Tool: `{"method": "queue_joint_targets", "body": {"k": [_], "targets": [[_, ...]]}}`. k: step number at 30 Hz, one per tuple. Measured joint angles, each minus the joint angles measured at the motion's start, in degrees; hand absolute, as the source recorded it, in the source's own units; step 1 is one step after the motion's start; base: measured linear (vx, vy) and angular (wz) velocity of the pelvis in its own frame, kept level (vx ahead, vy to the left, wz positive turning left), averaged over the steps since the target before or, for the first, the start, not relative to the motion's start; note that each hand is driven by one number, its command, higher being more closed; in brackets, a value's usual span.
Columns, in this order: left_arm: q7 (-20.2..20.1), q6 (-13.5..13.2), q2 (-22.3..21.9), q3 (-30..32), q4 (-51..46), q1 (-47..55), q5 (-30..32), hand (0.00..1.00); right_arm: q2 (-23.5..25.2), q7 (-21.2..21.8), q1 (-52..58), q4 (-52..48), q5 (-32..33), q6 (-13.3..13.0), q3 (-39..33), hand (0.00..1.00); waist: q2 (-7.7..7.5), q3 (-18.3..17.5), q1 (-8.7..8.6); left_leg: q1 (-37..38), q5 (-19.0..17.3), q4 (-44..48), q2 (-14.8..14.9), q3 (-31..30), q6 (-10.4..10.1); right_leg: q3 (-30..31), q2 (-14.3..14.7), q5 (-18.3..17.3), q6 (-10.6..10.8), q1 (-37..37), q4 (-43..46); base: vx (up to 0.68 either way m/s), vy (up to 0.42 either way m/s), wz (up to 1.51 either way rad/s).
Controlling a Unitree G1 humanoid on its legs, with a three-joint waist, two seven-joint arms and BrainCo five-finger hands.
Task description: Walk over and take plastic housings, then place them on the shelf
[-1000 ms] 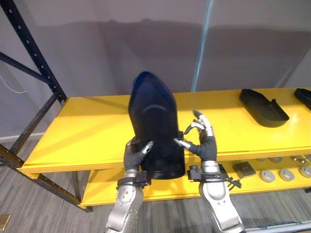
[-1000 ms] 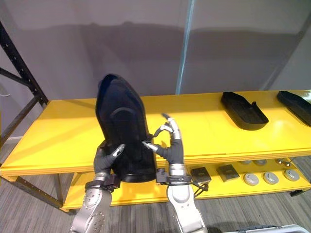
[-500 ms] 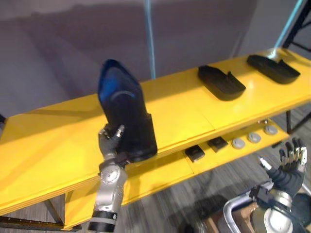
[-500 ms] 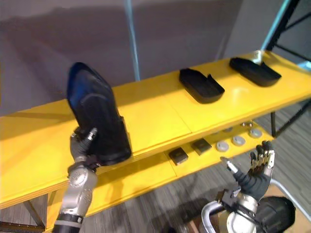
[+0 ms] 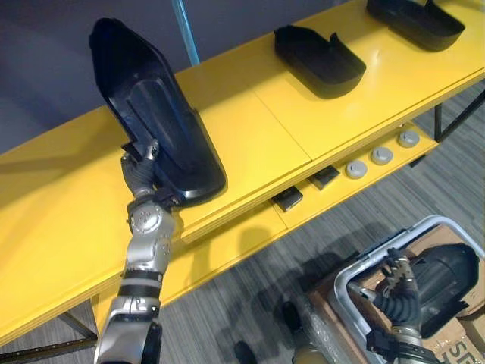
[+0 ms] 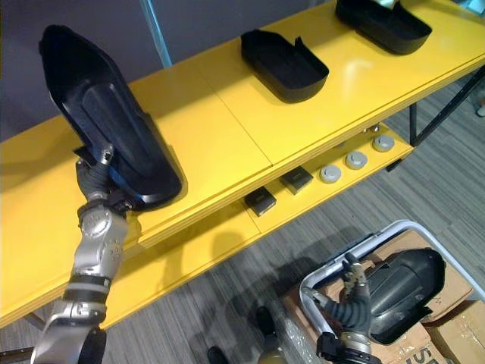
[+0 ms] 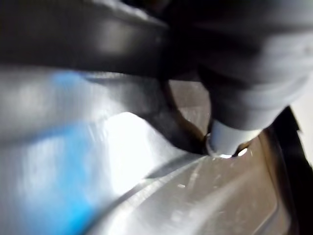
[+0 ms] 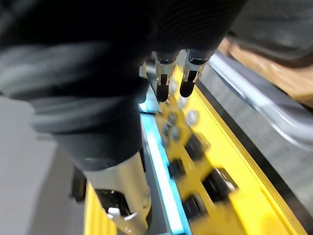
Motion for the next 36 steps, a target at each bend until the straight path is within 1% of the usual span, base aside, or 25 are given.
{"method": "queue_joint_targets", "body": {"k": [1, 3, 7, 8, 10, 12, 16, 18, 21, 22, 25, 28, 32, 35, 36], "targets": [[0.49, 0.8, 1.15, -0.02, 3.67, -2.74, -0.16, 1.0, -0.43, 0.09, -0.02, 0.22, -0.18, 0.0, 1.13, 0.0, -0.02, 1.11, 0.02, -0.03, 0.01, 0.12, -0.01, 0.05, 0.01, 0.26, -0.02, 0.07, -0.03, -0.08, 0.0, 0.01, 0.005, -0.05], [1.22, 1.15, 3.13, -0.5, 6.07, -5.77, -0.28, 1.0, -1.24, 0.08, -0.01, 0.56, -0.2, 0.01, 2.63, 0.0, -0.02, 2.07, -0.03, -0.09, 0.01, 0.17, -0.03, 0.05, 0.01, 0.38, -0.05, 0.07, -0.02, -0.16, 0.02, 0.0, 0.005, -0.03], [1.31, 2.22, 5.75, -1.27, 11.07, -10.62, -0.24, 1.0, -1.77, 0.05, -0.01, 0.58, -0.32, 0.01, 4.82, 0.0, -0.05, 3.05, -0.17, -0.78, 0.01, 0.36, -0.04, -0.12, 0.01, 0.3, -0.11, 0.07, -0.03, -0.69, 0.04, 0.0, 0.0, 0.0], [1.36, 2.41, 6.54, -1.81, 12.01, -11.51, -0.21, 0.0, -1.78, 0.04, -0.01, 0.58, -0.32, 0.0, 5.36, 0.0, -0.06, 3.09, -0.23, -1.14, 0.01, 0.45, -0.03, -0.21, 0.01, 0.26, -0.11, 0.07, -0.03, -0.96, 0.06, 0.0, 0.0, 0.0], [1.33, 2.76, 8.02, -3.29, 14.06, -13.38, -0.2, 0.0, -1.79, 0.04, -0.01, 0.58, -0.32, 0.0, 5.97, 0.0, -0.2, 3.49, -0.22, -1.39, 0.01, 0.52, -0.03, -0.28, 0.01, 0.2, -0.13, 0.07, -0.03, -1.14, 0.11, 0.0, 0.0, 0.0], [1.24, 3.97, 9.34, -3.57, 16.96, -16.06, -0.14, 0.0, -1.79, 0.04, -0.01, 0.58, -0.32, -0.01, 7.07, 0.0, -0.52, 3.83, -0.38, -1.42, 0.01, 0.57, -0.03, -0.29, 0.02, 0.19, -0.15, 0.07, -0.03, -1.16, 0.14, 0.0, 0.0, 0.0], [1.06, 5.07, 11.34, -5.63, 20.51, -19.1, 0.3, 0.0, -1.75, 0.06, 0.0, 0.58, -0.31, -0.06, 7.85, 0.0, -0.81, 4.13, -0.64, -1.48, 0.0, 0.59, -0.05, -0.26, 0.02, 0.23, -0.16, 0.07, -0.03, -1.24, 0.15, 0.0, 0.0, 0.0], [0.94, 5.76, 12.32, -5.63, 21.99, -20.91, 1.74, 0.0, -1.76, 0.06, 0.01, 0.59, -0.3, -0.13, 8.06, 0.0, -0.94, 4.81, -0.69, -1.54, 0.0, 0.61, -0.04, -0.23, 0.02, 0.28, -0.16, 0.06, -0.03, -1.32, 0.18, 0.0, 0.0, 0.0], [0.28, 6.5, 13.45, -6.28, 23.22, -22.24, 2.82, 0.0, -1.76, 0.12, 0.01, 0.58, -0.29, -0.14, 8.86, 0.0, -0.95, 4.87, -0.73, -1.6, 0.01, 0.65, -0.03, -0.15, 0.01, 0.41, -0.13, 0.06, -0.03, -1.43, 0.19, 0.0, 0.003, -0.01], [-0.29, 6.67, 14.12, -7.78, 24.47, -22.96, 3.37, 0.0, -1.74, 0.25, 0.01, 0.58, -0.29, -0.14, 9.05, 0.0, -0.96, 4.89, -0.71, -1.59, 0.01, 0.66, -0.03, -0.1, 0.02, 0.48, -0.12, 0.06, -0.03, -1.45, 0.19, 0.0, 0.0, 0.0], [-1.26, 7.18, 14.42, -7.9, 25.5, -23.98, 3.18, 0.0, -1.74, 0.55, 0.01, 0.59, -0.29, -0.14, 9.17, 0.0, -0.99, 4.91, -0.67, -1.53, 0.01, 0.73, -0.03, 0.01, 0.02, 0.57, -0.13, 0.06, -0.03, -1.4, 0.21, 0.0, 0.0, 0.0], [-1.27, 7.18, 14.43, -8.02, 26.25, -24.44, 2.78, 0.0, -1.74, 0.55, 0.01, 0.59, -0.3, -0.14, 9.72, 0.0, -1.02, 4.94, -0.66, -1.49, 0.0, 0.92, -0.02, 0.06, 0.02, 0.64, -0.13, 0.06, -0.03, -1.31, 0.22, 0.0, 0.0, 0.0], [-1.33, 7.62, 14.42, -10.03, 26.82, -25.42, 0.61, 0.0, -1.71, 0.52, 0.01, 0.59, -0.37, -0.13, 9.91, 0.0, -1.03, 4.95, -0.56, -1.34, 0.0, 1.1, 0.0, -0.06, 0.02, 0.57, -0.16, 0.06, -0.04, -1.16, 0.46, 0.0, 0.0, 0.0], [-1.09, 7.76, 13.94, -9.97, 24.06, -25.41, -0.27, 0.0, -1.72, 0.49, 0.03, 0.62, -1.6, -0.11, 9.92, 0.0, -1.03, 4.95, -0.53, -0.99, 0.01, 1.11, -0.01, -0.36, 0.02, 0.34, -0.22, 0.06, -0.04, -0.75, 0.53, 0.0, 0.001, 0.03], [-0.22, 7.75, 13.49, -9.94, 21.78, -25.3, -0.14, 0.0, -1.74, 0.5, 0.03, 0.64, -1.64, -0.11, 9.93, 0.0, -1.04, 4.95, -0.39, -0.53, 0.01, 1.1, 0.0, -0.48, 0.02, 0.19, -0.22, 0.05, -0.05, -0.27, 0.51, 0.0, 0.003, 0.05]]}}
